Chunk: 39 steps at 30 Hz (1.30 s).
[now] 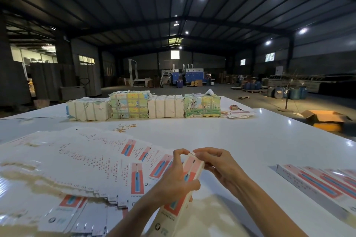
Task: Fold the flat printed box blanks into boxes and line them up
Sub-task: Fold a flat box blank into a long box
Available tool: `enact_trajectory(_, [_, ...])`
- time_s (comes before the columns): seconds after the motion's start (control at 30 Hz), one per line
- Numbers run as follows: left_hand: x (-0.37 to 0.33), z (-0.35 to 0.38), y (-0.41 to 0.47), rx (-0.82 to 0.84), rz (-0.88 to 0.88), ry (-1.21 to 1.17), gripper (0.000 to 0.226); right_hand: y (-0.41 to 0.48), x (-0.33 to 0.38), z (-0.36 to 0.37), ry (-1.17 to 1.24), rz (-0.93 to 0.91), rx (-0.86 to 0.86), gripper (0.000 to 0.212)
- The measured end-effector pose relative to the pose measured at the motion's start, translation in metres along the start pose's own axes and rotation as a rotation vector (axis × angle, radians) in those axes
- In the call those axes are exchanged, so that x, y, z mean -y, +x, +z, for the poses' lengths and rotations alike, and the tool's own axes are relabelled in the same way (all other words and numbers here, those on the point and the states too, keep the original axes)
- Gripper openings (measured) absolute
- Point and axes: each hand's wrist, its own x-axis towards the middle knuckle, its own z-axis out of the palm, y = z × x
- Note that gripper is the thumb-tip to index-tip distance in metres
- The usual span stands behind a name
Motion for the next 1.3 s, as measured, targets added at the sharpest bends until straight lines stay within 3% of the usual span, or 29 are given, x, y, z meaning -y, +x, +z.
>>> enact_trajectory(0.2, [0.003,-0.001,-0.002,0.007,0.07,0.017,0.095,0.0,-0.001,-0.002,-0.006,0.001,-0.008,0.02])
enact_trajectory(0.57, [0.004,0.006,0.001,-0.034,0.107,0.1,0.077,0.002,-0.001,-0.007,-0.028,0.01,0.007,0.02])
enact_trajectory(0.8, [0.012,0.009,0.006,-0.138,0.055,-0.073,0.083,-0.004,-0.003,0.004,-0.073,-0.06,0.131,0.027])
enact_trajectory(0.93, [0.014,0.007,0.008,-0.141,0.06,-0.179,0.091,-0.006,-0.01,0.013,-0.259,-0.154,0.041,0.021])
enact_trajectory(1.07, [0.014,0.006,0.009,-0.174,0.094,-0.182,0.083,-0.008,-0.011,0.015,-0.164,-0.197,-0.064,0.019])
enact_trajectory(1.3, [0.012,0.005,0.007,-0.167,0.073,-0.15,0.079,-0.011,-0.01,0.016,-0.186,-0.268,-0.067,0.009])
